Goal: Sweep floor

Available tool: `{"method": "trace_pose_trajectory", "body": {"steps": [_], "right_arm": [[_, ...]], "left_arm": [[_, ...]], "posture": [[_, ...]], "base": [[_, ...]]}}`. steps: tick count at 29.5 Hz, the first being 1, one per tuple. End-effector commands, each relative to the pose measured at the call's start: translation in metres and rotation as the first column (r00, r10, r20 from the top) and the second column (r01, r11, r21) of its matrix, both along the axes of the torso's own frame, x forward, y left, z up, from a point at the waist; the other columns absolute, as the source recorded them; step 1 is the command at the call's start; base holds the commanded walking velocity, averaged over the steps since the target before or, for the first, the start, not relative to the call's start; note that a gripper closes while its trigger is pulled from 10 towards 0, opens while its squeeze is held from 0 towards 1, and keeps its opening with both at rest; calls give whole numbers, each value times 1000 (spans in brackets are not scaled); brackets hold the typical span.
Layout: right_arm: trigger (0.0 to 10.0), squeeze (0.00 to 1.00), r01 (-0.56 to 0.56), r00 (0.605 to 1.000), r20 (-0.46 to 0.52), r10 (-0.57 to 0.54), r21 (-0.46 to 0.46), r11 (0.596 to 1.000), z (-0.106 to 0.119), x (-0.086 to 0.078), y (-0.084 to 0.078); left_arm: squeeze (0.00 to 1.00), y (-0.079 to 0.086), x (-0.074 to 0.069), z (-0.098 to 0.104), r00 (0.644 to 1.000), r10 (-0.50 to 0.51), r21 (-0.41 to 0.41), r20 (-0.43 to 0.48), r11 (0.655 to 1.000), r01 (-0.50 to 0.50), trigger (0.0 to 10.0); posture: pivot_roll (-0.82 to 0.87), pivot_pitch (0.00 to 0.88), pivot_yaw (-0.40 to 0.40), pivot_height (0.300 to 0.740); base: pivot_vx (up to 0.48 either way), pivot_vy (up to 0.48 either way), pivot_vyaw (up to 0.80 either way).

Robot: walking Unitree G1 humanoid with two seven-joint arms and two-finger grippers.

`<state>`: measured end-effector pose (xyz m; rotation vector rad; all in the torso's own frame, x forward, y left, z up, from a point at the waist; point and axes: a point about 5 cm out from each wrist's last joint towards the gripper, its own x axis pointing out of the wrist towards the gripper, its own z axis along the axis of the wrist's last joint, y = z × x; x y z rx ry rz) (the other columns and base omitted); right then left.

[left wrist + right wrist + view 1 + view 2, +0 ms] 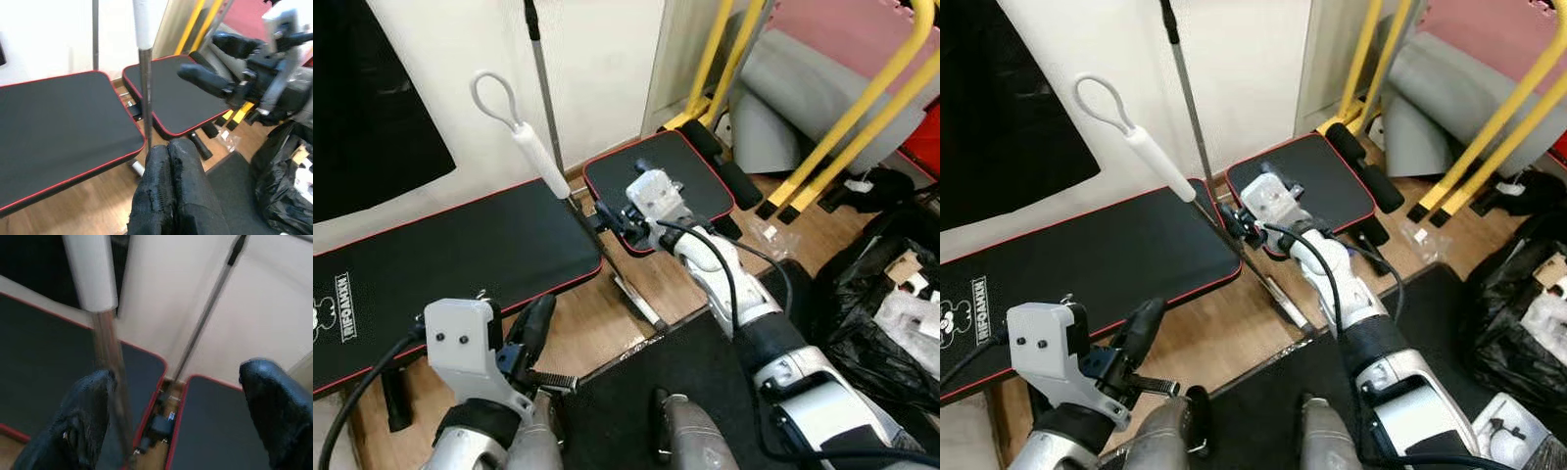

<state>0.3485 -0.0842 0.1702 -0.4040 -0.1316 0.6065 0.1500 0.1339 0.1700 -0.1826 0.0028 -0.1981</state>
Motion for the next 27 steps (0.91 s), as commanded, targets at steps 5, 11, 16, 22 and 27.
{"method": "trace_pose_trajectory", "body": {"steps": [5,11,16,22,27], "right_arm": [[10000,0,82,989,-136,-65,116,990,-1,-25,-41],[10000,0,180,973,-174,-150,175,968,-4,-53,-64],[10000,0,225,967,-149,-206,131,965,-20,-87,-72],[10000,0,319,944,-119,-307,99,943,-28,-130,-71],[10000,0,334,937,-148,-316,118,935,-28,-113,-72]], "left_arm": [[0,5,4,-7,1000,-13,12,-15,1000,13,10000],[0,13,7,-11,999,26,22,-30,999,-26,10000],[0,16,10,-14,999,41,49,-33,998,-40,10000],[0,0,-2,-30,994,-22,45,-105,999,26,10000],[0,1,7,-34,996,-10,45,-94,999,14,10000]], "posture": [[-82,236,-40,740],[-90,217,-32,740],[-104,180,-23,740],[-107,144,-5,740],[-87,107,-17,740]], "base": [[0,0,-320],[0,0,-800],[0,0,-800],[0,0,-800],[0,0,-800]]}}
